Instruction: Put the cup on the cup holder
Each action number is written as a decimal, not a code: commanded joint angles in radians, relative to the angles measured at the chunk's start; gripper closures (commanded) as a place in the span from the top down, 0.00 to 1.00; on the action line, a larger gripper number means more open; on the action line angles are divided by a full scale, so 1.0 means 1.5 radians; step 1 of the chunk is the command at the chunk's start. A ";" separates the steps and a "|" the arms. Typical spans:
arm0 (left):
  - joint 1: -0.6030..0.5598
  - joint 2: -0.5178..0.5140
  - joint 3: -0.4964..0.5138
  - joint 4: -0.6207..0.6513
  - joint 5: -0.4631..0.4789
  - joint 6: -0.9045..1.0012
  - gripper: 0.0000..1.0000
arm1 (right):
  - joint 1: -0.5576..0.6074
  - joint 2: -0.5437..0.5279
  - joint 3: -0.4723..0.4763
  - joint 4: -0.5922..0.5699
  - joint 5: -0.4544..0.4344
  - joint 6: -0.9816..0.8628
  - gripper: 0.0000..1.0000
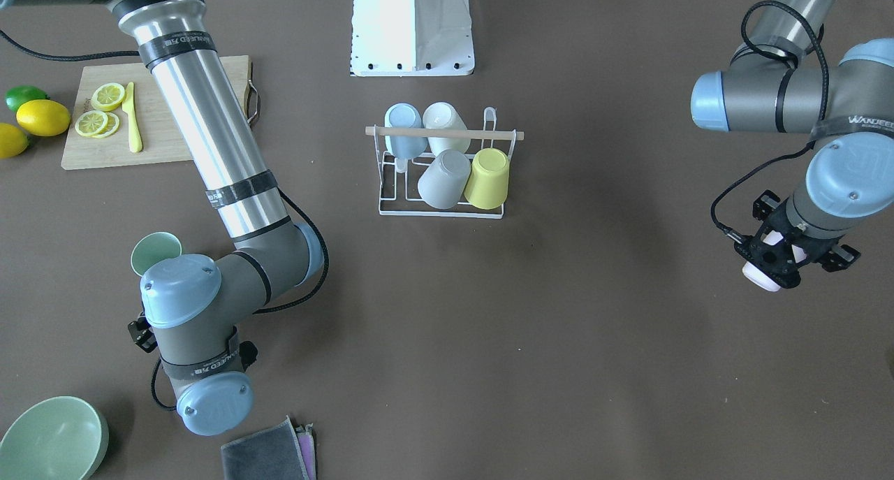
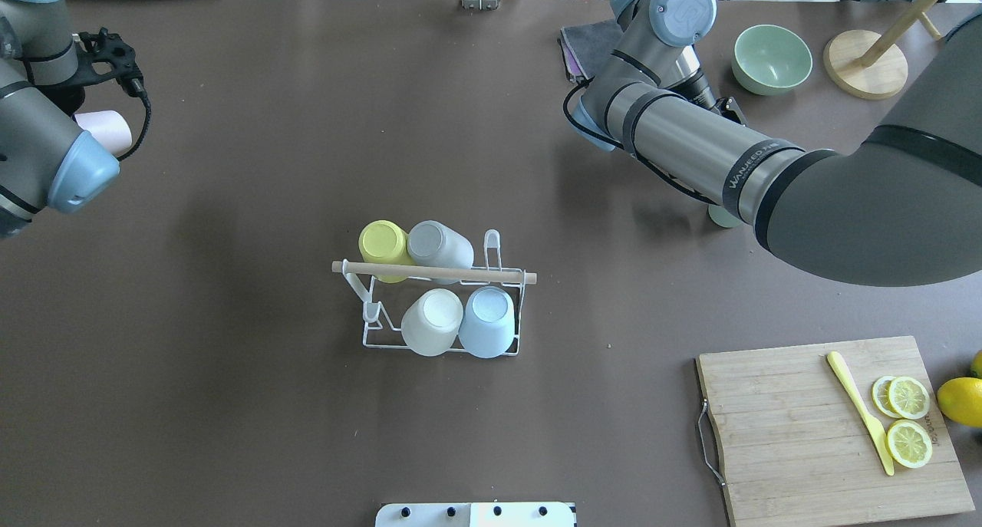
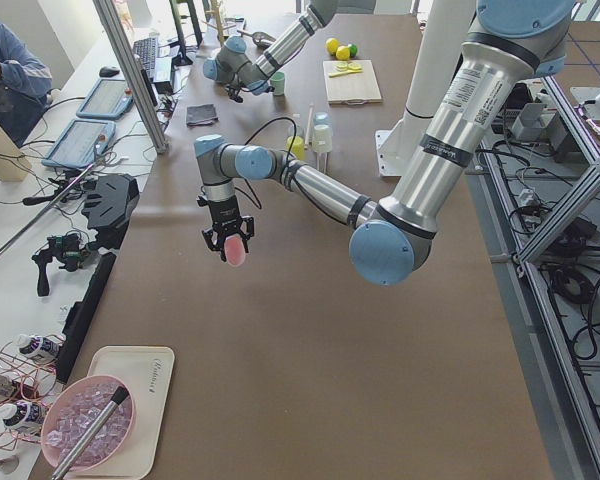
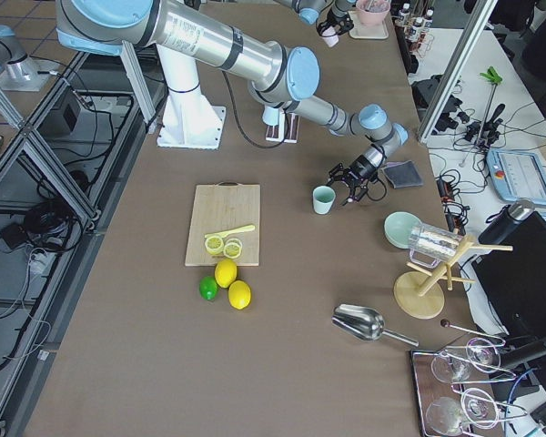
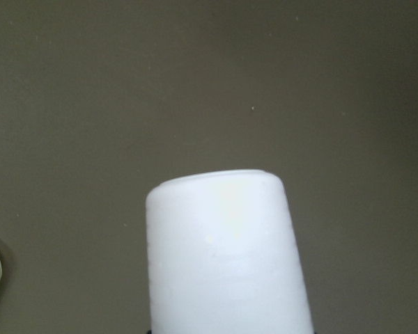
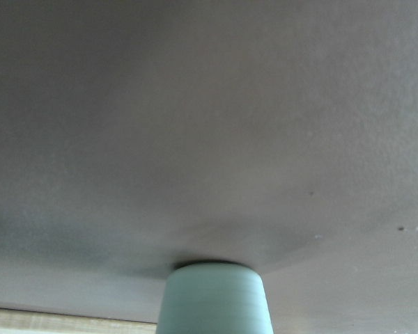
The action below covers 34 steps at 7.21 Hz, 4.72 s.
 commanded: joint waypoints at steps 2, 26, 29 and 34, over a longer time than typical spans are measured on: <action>0.019 0.080 -0.100 -0.143 0.000 -0.026 0.55 | -0.001 -0.019 0.033 -0.022 0.002 -0.001 1.00; 0.548 0.224 -0.192 -1.244 0.522 -0.425 0.61 | 0.030 -0.069 0.232 -0.154 0.006 -0.002 0.00; 0.577 0.223 -0.175 -1.261 0.521 -0.415 0.61 | 0.088 -0.070 0.366 -0.193 0.036 0.012 0.00; 0.583 0.199 -0.143 -1.262 0.521 -0.414 0.61 | 0.092 -0.161 0.612 0.044 0.118 0.325 0.00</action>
